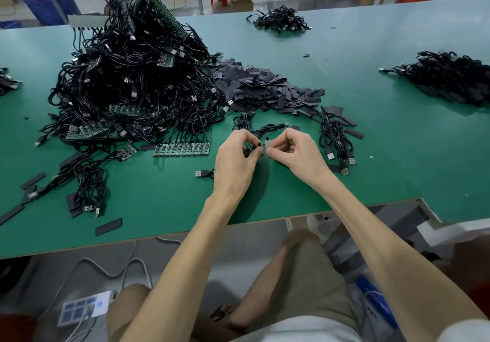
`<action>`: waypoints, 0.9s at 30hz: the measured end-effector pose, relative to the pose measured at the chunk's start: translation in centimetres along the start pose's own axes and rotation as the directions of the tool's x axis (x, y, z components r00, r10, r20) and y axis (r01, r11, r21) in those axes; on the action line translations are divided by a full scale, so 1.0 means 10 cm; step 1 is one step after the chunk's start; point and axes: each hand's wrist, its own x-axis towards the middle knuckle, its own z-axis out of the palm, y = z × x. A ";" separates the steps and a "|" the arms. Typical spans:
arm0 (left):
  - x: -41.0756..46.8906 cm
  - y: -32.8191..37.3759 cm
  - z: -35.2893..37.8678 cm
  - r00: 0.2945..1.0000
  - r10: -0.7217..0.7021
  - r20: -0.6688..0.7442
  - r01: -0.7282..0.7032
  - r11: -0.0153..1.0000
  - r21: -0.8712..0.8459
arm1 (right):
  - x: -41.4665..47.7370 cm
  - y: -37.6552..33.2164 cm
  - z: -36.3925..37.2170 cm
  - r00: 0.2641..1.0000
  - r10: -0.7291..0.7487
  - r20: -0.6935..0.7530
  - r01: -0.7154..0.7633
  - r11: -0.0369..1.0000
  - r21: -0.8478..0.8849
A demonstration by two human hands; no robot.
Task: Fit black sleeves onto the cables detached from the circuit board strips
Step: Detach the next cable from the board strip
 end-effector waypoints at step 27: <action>-0.26 -0.14 -0.33 0.885 0.378 0.271 -0.409 0.910 0.066 | 0.04 0.08 -0.03 0.947 0.159 -0.279 -0.074 0.954 0.291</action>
